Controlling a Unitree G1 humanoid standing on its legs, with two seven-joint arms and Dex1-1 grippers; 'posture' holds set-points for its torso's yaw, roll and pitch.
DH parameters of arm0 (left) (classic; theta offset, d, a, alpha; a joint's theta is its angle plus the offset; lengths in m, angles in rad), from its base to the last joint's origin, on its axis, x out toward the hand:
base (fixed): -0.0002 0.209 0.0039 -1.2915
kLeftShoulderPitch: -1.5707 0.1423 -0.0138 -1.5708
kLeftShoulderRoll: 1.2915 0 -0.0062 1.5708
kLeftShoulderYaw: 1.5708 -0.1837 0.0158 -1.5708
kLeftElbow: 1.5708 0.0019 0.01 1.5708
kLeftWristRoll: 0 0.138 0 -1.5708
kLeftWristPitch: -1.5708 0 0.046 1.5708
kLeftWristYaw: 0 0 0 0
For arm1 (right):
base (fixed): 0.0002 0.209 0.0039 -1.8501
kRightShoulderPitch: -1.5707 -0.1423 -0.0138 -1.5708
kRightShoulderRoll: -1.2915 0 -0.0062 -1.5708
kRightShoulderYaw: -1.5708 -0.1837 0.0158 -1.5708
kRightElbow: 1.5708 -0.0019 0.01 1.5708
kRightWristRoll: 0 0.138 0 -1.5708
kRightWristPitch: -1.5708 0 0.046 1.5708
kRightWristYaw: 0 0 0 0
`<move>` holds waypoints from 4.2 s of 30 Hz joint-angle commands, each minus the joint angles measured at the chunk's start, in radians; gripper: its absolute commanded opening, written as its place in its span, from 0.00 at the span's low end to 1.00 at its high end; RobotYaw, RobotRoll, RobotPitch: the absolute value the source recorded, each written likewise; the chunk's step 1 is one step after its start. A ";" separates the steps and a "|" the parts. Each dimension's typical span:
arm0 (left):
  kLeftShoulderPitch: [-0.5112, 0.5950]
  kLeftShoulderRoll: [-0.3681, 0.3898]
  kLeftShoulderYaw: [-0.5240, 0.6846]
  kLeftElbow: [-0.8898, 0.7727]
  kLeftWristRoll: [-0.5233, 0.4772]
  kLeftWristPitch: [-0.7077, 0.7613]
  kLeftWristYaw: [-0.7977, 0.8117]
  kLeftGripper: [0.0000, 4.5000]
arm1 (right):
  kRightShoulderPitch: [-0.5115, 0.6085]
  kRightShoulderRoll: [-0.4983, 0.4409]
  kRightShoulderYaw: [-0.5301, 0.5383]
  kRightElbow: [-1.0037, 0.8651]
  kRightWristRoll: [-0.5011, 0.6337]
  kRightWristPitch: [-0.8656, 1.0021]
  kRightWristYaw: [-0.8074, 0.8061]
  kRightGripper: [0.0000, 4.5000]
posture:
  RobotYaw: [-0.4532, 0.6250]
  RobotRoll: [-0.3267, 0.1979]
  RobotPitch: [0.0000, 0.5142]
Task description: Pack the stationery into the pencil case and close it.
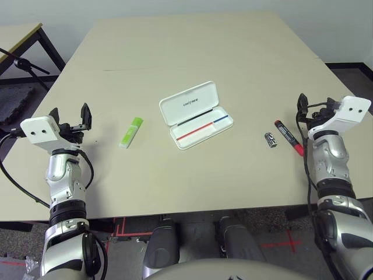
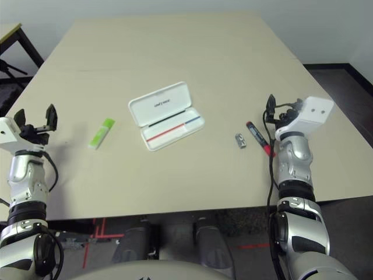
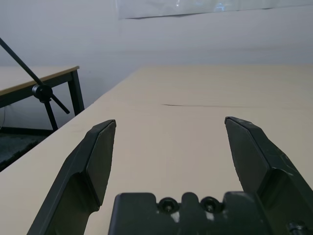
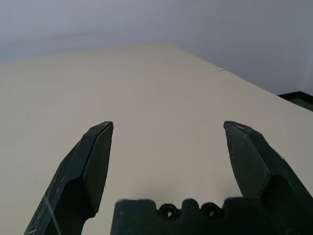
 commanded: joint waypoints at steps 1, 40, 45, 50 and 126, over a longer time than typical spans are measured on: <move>0.006 0.000 0.002 0.004 0.004 -0.007 0.002 1.00 | -0.010 0.001 -0.002 0.018 -0.006 -0.012 0.004 1.00 | 0.40 0.62 0.14; 0.140 0.131 -0.580 -0.890 0.037 0.790 -0.296 1.00 | 0.169 -0.172 0.279 -0.453 -0.015 0.432 0.623 1.00 | 0.40 0.62 0.15; 0.091 0.157 -0.683 -0.877 0.090 0.889 -0.335 1.00 | 0.173 -0.155 0.283 -0.459 -0.025 0.424 0.614 1.00 | 0.39 0.62 0.15; 0.045 0.146 -0.760 -0.842 0.146 0.924 -0.360 1.00 | 0.173 -0.148 0.285 -0.465 -0.029 0.422 0.604 1.00 | 0.38 0.62 0.15; 0.079 0.333 -0.753 -0.873 0.205 0.684 -0.762 0.66 | 0.201 -0.117 0.284 -0.497 -0.032 0.405 0.557 1.00 | 0.36 0.62 0.16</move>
